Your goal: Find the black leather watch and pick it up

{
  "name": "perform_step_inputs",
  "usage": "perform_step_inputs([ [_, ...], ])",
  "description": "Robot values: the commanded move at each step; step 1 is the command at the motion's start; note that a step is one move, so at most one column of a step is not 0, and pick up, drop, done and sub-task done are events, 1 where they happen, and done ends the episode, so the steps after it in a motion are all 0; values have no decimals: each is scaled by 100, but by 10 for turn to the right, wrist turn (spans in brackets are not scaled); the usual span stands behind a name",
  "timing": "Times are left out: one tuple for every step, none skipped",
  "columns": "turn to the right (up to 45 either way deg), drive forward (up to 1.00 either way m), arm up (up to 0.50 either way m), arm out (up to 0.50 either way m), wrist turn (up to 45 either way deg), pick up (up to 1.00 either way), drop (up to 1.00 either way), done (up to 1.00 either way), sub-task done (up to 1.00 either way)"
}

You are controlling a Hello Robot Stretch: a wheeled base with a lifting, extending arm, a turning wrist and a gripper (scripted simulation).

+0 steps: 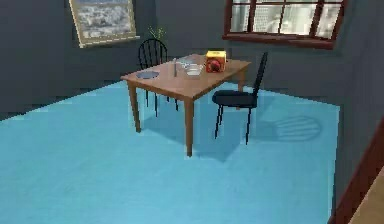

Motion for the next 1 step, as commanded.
perform_step_inputs([
  [0, 50, 0, 0, 0, 0, 0, 0, 0],
])
